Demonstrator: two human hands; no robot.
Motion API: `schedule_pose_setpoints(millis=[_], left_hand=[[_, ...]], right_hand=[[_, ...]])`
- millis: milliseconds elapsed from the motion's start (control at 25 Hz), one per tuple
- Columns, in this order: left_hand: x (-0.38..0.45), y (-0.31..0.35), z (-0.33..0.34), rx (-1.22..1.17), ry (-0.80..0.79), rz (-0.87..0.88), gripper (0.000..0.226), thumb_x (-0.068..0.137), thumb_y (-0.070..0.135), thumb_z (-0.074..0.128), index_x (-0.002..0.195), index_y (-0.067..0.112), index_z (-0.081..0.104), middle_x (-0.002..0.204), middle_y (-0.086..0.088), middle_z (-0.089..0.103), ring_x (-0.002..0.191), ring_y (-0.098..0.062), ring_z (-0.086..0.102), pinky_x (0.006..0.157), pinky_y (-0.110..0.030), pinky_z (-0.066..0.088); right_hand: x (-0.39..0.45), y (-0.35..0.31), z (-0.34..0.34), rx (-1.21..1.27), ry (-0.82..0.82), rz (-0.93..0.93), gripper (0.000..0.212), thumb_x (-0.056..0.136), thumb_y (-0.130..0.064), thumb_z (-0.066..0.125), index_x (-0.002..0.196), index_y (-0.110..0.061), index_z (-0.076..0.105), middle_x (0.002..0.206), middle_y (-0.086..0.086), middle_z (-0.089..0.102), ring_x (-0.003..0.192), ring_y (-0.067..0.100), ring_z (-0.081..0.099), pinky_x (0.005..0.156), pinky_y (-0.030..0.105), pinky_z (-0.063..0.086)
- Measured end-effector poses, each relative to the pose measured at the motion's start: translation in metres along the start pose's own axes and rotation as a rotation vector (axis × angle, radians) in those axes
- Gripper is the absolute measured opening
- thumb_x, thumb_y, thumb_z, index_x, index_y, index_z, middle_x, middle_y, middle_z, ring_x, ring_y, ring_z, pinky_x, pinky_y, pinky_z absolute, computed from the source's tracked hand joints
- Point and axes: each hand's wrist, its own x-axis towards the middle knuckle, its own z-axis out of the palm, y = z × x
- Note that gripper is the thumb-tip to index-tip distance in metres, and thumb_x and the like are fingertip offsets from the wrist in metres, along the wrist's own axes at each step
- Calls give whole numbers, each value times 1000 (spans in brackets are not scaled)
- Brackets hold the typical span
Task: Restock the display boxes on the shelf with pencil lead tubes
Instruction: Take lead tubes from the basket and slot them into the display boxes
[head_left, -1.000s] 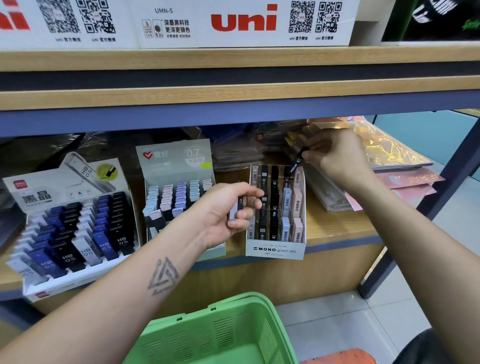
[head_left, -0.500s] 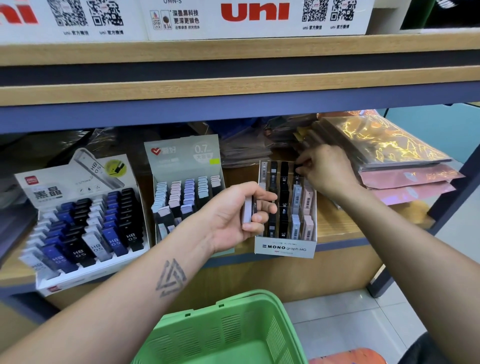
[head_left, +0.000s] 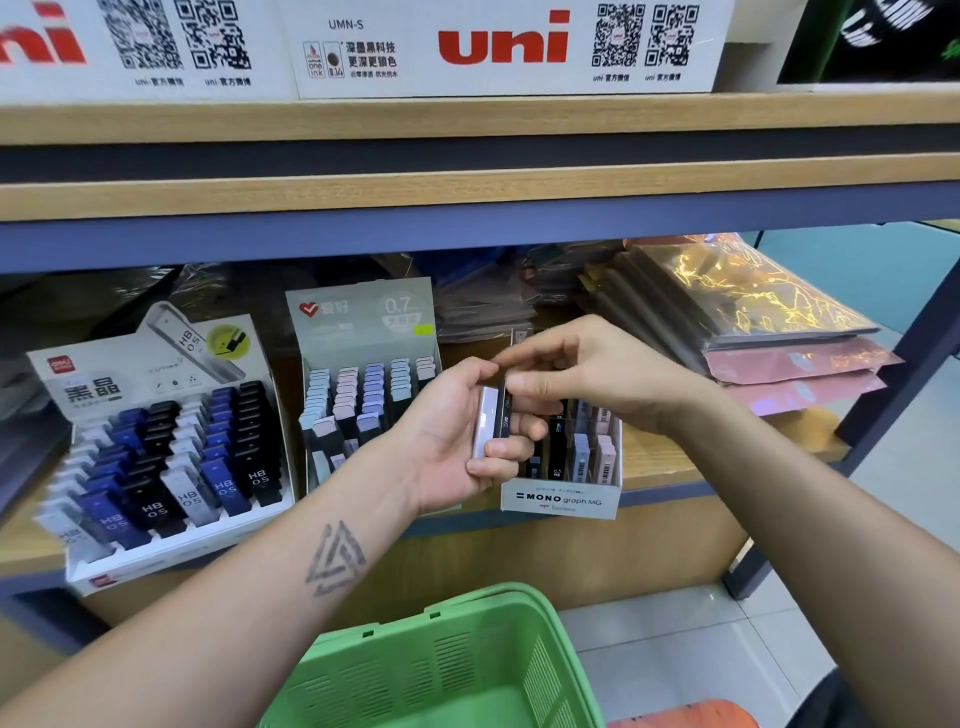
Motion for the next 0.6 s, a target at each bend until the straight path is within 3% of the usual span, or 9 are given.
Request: schedule_pose_setpoints(millis=[120, 280, 400, 600], left_hand=[[-4, 0, -1, -16, -2, 7, 54, 98, 37, 34, 110, -6, 65, 73, -12, 53, 52, -13, 29, 36, -19, 17], [-6, 2, -1, 11, 3, 3, 52, 98, 38, 33, 107, -5, 61, 73, -13, 53, 52, -13, 31, 36, -19, 19], [-5, 2, -3, 22, 49, -2, 54, 99, 42, 38, 113, -4, 60, 74, -12, 54, 52, -13, 32, 36, -19, 20], [-2, 10, -9, 33, 225, 165, 11, 97, 6, 54, 105, -1, 58, 72, -11, 59, 43, -8, 33, 31, -16, 20]], right_hand=[[2, 6, -1, 68, 67, -23, 15, 87, -15, 78, 101, -10, 79, 93, 7, 77, 88, 18, 71, 80, 28, 54], [1, 6, 6, 103, -18, 10, 20, 86, -17, 79, 105, -12, 77, 94, 10, 76, 86, 21, 71, 80, 30, 58], [3, 7, 6, 161, 51, -5, 16, 83, -10, 80, 97, -3, 75, 93, 22, 72, 82, 24, 67, 80, 35, 56], [0, 17, -13, 217, 125, 38, 18, 78, 7, 77, 94, -1, 75, 95, 21, 75, 96, 35, 72, 92, 44, 56]])
